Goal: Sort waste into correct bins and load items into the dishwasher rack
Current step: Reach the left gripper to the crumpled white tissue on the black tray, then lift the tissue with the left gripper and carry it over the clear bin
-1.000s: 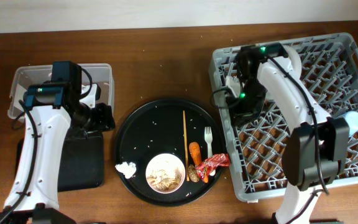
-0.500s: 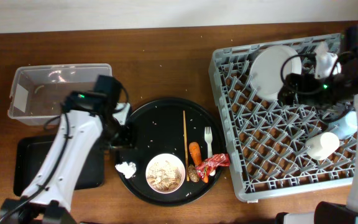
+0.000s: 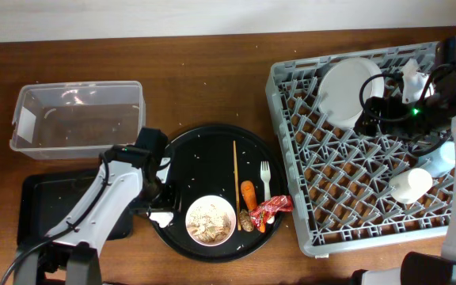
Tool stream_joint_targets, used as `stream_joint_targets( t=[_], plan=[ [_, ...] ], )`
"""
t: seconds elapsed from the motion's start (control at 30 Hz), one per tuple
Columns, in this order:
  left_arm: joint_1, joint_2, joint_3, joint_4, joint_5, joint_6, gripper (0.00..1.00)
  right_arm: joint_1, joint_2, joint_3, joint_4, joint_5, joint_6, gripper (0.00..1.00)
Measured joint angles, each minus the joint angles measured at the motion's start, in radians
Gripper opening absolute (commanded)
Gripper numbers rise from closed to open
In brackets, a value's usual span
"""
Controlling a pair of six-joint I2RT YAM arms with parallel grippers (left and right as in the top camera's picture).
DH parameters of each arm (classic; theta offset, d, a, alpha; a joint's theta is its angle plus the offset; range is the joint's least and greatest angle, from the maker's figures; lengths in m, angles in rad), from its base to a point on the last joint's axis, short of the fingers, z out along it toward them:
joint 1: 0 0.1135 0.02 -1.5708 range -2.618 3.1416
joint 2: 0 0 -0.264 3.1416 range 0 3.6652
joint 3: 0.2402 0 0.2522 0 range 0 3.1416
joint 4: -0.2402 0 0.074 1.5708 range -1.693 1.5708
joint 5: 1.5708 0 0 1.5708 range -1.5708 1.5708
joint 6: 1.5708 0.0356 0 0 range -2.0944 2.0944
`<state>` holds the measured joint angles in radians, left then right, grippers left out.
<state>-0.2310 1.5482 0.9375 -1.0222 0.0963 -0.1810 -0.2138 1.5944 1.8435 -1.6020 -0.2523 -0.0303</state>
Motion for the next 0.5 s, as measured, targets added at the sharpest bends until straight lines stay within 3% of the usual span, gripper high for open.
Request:
stream_joint_targets(
  t=[0.07,0.17,0.27,0.5],
  plan=[
    [0.000,0.000,-0.028,0.025,0.000,0.000,0.69,0.000,0.000,0.000,0.000,0.000,0.000,0.98],
    [0.000,0.000,-0.068,0.060,0.000,-0.002,0.40,0.000,0.000,0.000,0.001,0.000,0.000,0.98],
    [0.000,0.000,-0.077,0.082,-0.001,-0.010,0.03,0.000,0.000,0.000,0.001,0.000,0.000,0.99],
    [0.000,0.000,-0.051,0.066,0.000,-0.014,0.00,0.000,0.000,0.000,-0.001,0.000,0.000,0.98]
  ],
)
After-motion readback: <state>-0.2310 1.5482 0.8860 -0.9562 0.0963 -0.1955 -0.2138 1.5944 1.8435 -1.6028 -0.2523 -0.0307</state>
